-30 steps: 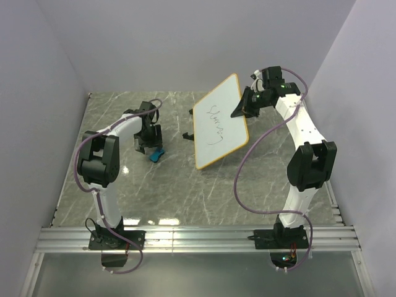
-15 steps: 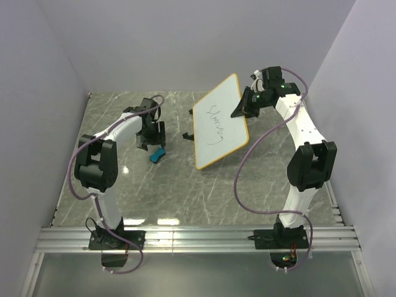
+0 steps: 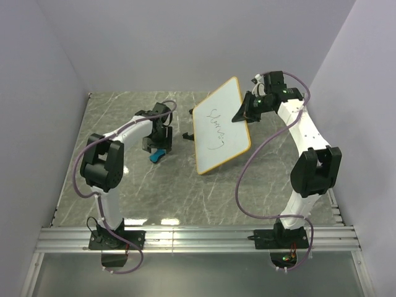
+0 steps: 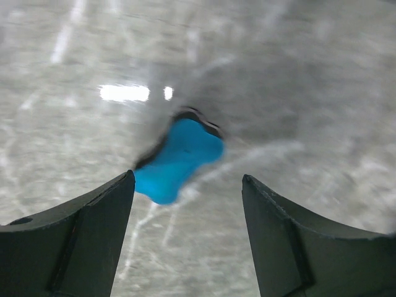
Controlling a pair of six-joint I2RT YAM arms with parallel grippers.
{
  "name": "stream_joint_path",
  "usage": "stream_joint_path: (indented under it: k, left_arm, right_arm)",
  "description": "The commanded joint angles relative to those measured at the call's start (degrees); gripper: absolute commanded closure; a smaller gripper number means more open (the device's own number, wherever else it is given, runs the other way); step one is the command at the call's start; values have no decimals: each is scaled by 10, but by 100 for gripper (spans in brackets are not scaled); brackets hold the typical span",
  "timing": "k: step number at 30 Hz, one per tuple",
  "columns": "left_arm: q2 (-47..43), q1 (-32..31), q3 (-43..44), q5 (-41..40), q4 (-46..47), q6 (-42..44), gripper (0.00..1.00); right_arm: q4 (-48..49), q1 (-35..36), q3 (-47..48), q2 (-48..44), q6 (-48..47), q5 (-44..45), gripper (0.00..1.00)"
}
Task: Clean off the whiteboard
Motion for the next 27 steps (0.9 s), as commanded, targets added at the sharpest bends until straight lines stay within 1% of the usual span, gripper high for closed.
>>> stream_joint_path:
  k: [1,5,9,13,15,20,24,27]
  left_arm:
    - [12,4,20,-82,-3,-1,25]
    - [25,4,17,-96,6,4,26]
    - [45,3,15,-77,14,9,27]
    - [54,-14,10,-74,21,11,28]
    - [60,-16,8,-70,18,10,29]
    - [38,-16,2,-76,8,0,28]
    - [24,-16,29,-76,-13,-4,28]
    - [20,-16,43,-61,-28,-14,29]
  right_arm:
    - [1,-3,-9,-41,-17,6,100]
    - [0,-2,-16,-48,-17,5,100]
    - [-3,-3,-16,-49,-17,7,100]
    - [-3,-3,-22,-50,-18,6,100]
    - [-2,-3,-25,-51,-19,6,100]
    - [2,-3,-30,-52,-19,6,100]
    - [4,-2,-37,-51,-19,5,100]
    - [6,-2,-40,-52,-20,7,100]
